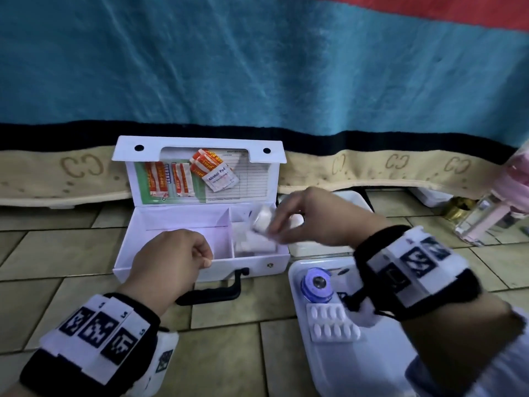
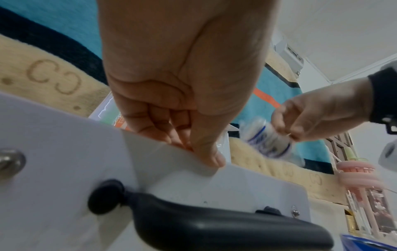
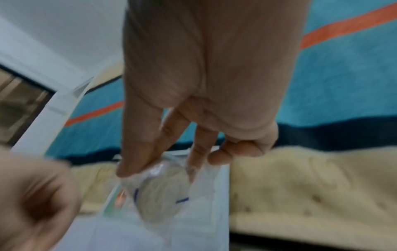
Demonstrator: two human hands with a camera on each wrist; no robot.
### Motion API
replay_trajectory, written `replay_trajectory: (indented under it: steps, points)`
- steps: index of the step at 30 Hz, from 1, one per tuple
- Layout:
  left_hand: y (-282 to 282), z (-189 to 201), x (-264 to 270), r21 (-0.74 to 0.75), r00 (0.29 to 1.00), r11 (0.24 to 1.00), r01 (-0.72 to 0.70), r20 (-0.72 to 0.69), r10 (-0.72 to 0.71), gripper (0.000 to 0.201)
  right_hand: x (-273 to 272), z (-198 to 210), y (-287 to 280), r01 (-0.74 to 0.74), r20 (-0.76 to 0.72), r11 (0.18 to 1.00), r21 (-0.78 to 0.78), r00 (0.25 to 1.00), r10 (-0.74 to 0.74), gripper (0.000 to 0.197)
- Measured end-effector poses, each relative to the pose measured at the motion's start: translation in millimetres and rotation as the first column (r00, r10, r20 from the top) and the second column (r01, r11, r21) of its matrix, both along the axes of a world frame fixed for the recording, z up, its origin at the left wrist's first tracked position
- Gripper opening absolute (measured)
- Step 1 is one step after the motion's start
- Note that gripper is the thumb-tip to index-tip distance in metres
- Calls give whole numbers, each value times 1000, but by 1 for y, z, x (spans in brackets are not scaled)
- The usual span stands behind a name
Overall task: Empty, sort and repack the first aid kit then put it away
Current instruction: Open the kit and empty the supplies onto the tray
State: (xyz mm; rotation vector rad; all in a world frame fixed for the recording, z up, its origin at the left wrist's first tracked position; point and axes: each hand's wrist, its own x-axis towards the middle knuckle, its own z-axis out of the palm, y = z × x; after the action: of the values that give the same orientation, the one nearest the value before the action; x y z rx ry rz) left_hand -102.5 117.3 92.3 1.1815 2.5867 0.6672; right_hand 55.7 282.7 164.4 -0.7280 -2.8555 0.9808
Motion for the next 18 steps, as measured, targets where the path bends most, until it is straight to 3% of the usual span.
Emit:
replay_trajectory:
  steps: [2,5,8,12,15,18]
  points:
    - [0,1,0,-8,1000,1000,7,-8,-7,22,23,21,6,144,-125,989,25,982,-139,17]
    - [1,2,0,-8,1000,1000,10,-21,-10,21,68,43,21,356,-225,915,192,923,-312,20]
    - [1,1,0,-10,1000,1000,4,-19,-4,21,103,36,32,547,-152,786,290,837,-526,32]
    - [1,2,0,-15,1000,1000,27,-6,-27,22,124,-2,26,542,134,782,309,789,-600,33]
    - [1,3,0,-10,999,999,38,2,-38,23,128,-23,24,597,126,759,262,758,-640,33]
    - [1,5,0,-9,999,999,43,-3,-43,23,126,-45,23,593,145,785,182,773,-618,32]
